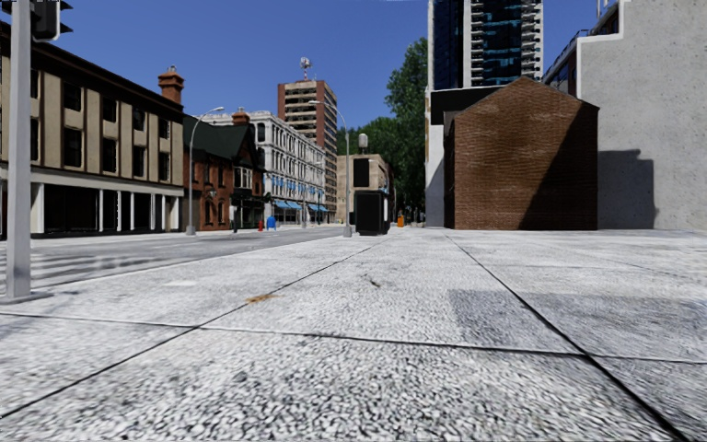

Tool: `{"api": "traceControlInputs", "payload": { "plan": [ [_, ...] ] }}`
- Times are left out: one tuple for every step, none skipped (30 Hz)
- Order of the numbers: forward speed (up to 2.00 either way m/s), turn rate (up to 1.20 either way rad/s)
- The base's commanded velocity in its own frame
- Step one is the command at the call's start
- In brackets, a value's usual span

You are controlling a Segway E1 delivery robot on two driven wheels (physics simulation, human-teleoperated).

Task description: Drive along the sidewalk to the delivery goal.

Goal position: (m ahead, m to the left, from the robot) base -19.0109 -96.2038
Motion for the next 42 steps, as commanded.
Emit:
{"api": "traceControlInputs", "payload": {
  "plan": [
    [0.0, -0.72],
    [0.0, -0.72],
    [0.0, -0.72],
    [0.0, -0.72],
    [0.0, -0.72],
    [0.0, -0.72],
    [0.0, -0.72],
    [0.0, -0.72],
    [0.0, -0.72],
    [0.0, -0.72],
    [0.0, -0.72],
    [0.0, -0.72],
    [0.0, -0.72],
    [0.0, -0.72],
    [0.0, -0.72],
    [0.0, -0.72],
    [0.0, -0.72],
    [0.0, -0.72],
    [0.0, -0.72],
    [0.0, -0.72],
    [0.0, -0.72],
    [0.0, -0.72],
    [0.0, -0.72],
    [0.0, -0.72],
    [0.0, -0.72],
    [0.0, -0.72],
    [0.0, -0.72],
    [0.0, -0.72],
    [0.0, -0.72],
    [0.0, -0.72],
    [0.0, -0.72],
    [0.0, -0.72],
    [0.0, -0.72],
    [0.0, -0.72],
    [0.0, -0.72],
    [0.0, -0.72],
    [0.0, -0.72],
    [0.0, -0.72],
    [0.0, -0.72],
    [0.0, -0.72],
    [0.0, -0.72],
    [0.0, -0.72]
  ]
}}
